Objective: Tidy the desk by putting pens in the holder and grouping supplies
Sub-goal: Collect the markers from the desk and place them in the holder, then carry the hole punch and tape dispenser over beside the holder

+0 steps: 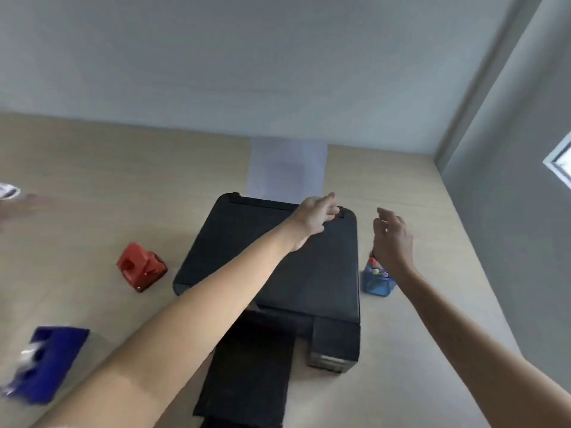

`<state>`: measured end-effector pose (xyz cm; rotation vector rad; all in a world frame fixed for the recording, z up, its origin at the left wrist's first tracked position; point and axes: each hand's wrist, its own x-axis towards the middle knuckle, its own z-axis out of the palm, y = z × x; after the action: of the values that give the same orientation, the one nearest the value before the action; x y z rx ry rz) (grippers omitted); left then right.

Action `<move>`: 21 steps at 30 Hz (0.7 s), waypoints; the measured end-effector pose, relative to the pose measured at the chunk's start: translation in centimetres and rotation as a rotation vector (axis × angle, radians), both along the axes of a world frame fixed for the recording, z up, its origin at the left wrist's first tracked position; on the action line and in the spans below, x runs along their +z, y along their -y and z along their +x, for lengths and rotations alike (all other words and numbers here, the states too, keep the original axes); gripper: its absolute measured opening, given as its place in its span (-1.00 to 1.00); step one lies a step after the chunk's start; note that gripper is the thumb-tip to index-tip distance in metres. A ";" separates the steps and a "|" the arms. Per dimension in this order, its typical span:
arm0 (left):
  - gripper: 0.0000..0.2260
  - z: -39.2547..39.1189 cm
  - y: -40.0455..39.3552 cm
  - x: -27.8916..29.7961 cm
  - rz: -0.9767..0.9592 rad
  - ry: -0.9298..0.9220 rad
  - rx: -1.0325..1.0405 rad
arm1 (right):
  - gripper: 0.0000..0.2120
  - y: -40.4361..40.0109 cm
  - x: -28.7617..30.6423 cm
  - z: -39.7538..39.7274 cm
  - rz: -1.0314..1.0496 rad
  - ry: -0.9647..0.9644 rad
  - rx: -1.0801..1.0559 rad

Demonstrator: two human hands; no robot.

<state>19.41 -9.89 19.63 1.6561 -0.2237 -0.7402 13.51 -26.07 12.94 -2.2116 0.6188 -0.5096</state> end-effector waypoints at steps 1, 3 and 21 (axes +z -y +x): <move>-0.60 0.0 -3.2 0.3 0.003 0.044 0.035 | -0.69 -1.8 0.3 0.9 -0.024 0.005 0.059; -0.63 0.1 -10.6 -0.4 0.065 0.123 0.142 | -0.72 -6.7 0.8 2.9 -0.070 0.004 0.192; -0.51 -7.2 -54.4 -19.8 1.024 -0.044 0.639 | -0.61 -47.6 -6.7 15.1 -0.060 -0.514 0.622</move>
<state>12.25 44.46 -0.14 2.4629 0.8215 -0.3855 28.59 21.55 6.28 -2.4415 0.1332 0.3734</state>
